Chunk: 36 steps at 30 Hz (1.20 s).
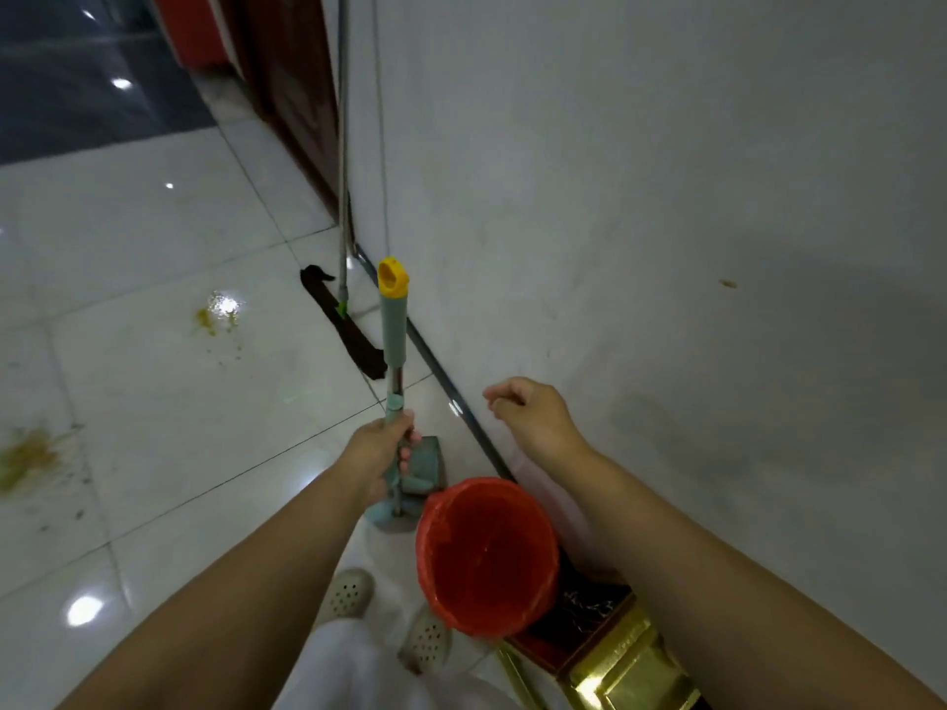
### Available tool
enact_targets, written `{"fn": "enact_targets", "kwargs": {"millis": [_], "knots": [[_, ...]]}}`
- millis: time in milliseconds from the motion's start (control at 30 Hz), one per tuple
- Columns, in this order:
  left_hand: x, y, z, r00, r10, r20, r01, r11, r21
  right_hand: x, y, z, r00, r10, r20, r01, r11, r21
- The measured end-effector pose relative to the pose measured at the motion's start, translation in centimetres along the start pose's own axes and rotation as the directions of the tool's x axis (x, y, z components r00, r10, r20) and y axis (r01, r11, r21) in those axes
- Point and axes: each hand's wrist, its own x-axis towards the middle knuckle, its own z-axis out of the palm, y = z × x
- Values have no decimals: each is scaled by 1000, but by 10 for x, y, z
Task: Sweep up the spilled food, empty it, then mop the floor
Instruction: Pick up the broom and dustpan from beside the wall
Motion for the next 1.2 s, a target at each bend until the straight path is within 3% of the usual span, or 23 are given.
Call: {"fn": "enact_targets", "kwargs": {"millis": [133,300,667,833,967,1100,1200], "knots": [[-22,7,-24,997,37,-65,-39,999,-27,-1,-25,28,991,-63,115,68,997,-39],[-53,15,-64,994,22,-110,-43,982,-186,-10,-68,68,972,-82,220,96,994,-53],[-94,30,-174,953,117,-278,-131,991,-33,-36,-186,193,905,-6,426,43,996,-78],[-115,40,-243,932,154,-327,-157,987,16,-56,-248,265,873,122,472,-104,992,-65],[-132,49,-299,931,159,-329,-169,986,-2,-75,-284,315,766,236,598,-279,960,-21],[-146,56,-358,924,198,-327,-194,980,45,-88,-312,363,562,405,722,-491,865,-103],[-153,58,-399,902,221,-370,-211,975,69,-98,-326,397,503,412,760,-554,828,-82]]}}
